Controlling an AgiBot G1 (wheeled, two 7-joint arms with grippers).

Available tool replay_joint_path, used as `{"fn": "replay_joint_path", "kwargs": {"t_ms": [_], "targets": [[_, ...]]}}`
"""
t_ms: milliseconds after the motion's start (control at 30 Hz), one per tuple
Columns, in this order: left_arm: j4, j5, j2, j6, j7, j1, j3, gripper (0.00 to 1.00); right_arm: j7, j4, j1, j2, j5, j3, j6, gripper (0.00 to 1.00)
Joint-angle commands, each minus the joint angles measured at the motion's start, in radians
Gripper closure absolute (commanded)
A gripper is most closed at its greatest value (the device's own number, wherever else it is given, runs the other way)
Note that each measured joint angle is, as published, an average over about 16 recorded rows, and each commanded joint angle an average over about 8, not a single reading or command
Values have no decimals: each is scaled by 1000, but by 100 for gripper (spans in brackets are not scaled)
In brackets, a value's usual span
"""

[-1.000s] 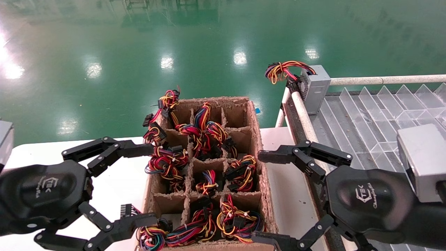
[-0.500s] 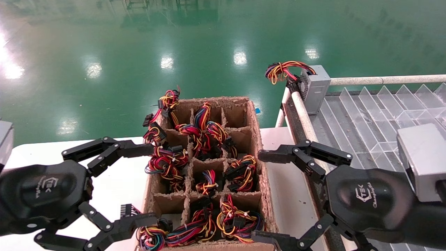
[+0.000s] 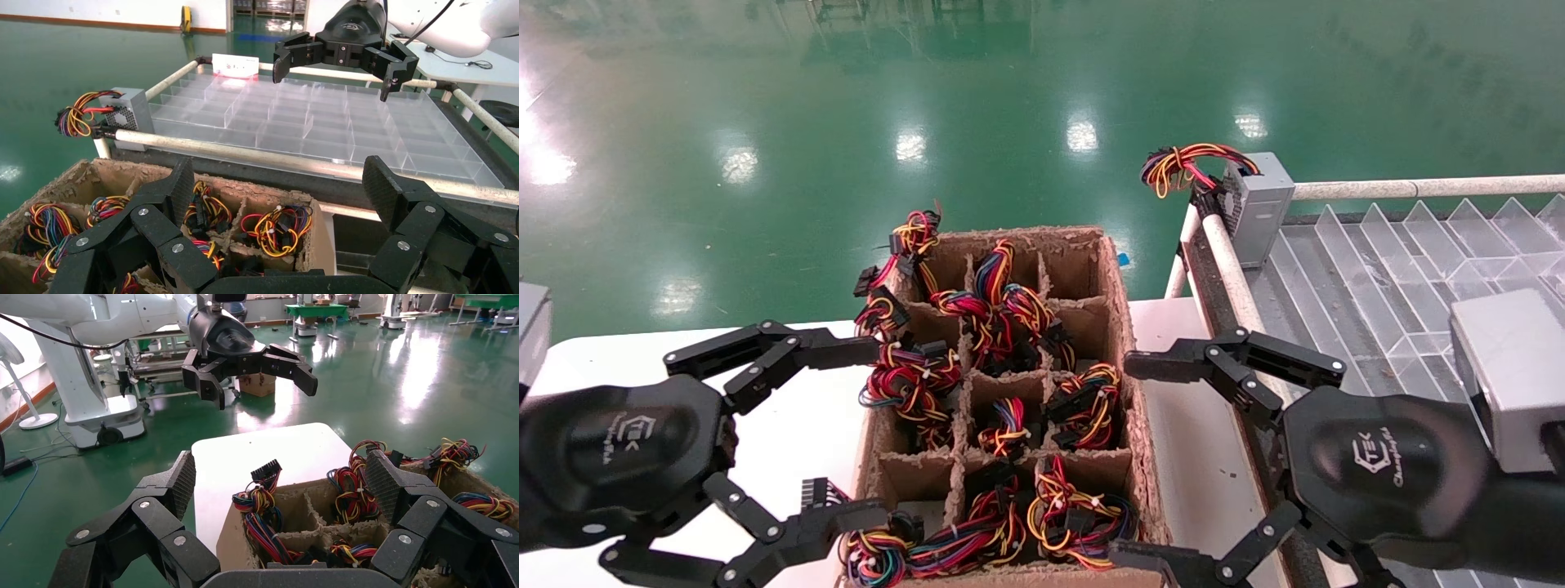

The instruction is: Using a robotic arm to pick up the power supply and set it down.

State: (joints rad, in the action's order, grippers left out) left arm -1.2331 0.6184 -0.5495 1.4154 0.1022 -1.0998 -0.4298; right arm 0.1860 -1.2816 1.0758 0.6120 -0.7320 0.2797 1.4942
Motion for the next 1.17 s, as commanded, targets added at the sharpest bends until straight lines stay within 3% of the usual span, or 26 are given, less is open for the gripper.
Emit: {"fn": "replay_joint_path", "kwargs": {"t_ms": [33,1167], "targets": [[0,0,0,0,0,0,0,0,0,0,0,0,0,0,0,0],[0,0,0,0,0,0,0,0,0,0,0,0,0,0,0,0]]}}
